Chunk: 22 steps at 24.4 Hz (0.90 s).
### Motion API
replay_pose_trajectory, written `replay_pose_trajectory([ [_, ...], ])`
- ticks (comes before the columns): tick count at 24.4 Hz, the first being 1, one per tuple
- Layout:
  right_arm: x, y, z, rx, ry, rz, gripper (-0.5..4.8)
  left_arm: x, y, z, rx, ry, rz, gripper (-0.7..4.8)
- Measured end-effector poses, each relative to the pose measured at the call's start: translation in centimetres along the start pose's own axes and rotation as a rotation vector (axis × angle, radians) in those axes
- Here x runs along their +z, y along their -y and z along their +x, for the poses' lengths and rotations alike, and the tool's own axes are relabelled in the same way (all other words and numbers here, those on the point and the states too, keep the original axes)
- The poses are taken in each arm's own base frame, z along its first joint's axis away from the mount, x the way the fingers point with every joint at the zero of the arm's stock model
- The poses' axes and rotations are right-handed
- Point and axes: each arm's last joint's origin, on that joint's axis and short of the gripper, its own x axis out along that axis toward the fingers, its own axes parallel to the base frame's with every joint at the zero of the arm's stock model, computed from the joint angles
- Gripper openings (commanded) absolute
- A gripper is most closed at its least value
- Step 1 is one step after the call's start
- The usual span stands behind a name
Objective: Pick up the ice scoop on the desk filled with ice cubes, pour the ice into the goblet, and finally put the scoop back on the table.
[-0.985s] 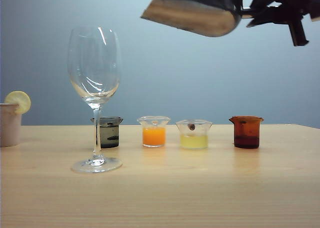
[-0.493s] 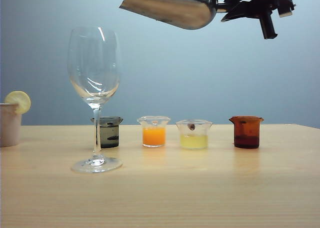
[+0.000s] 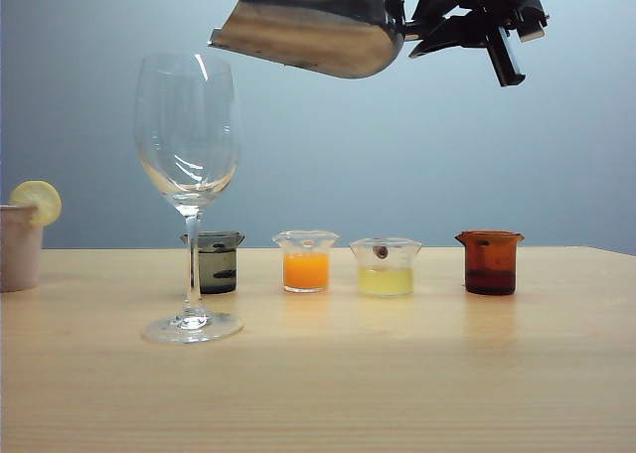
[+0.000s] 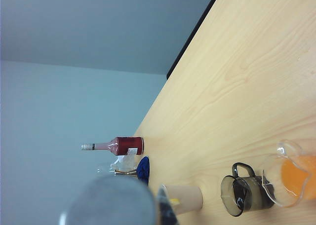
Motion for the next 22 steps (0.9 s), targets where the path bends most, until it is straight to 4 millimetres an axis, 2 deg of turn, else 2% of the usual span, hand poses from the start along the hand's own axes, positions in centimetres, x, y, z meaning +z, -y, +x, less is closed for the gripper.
replay_pose_trajectory([
  [16, 0.0, -0.1, 0.0, 0.003, 0.002, -0.027, -0.05, -0.7, 0.1, 0.3, -0.047, -0.086, -0.051, -0.06],
  [22, 0.4, -1.2, 0.2, 0.008, 0.004, -0.033, -0.05, -0.7, 0.1, 0.3, -0.048, -0.086, -0.051, -0.06],
])
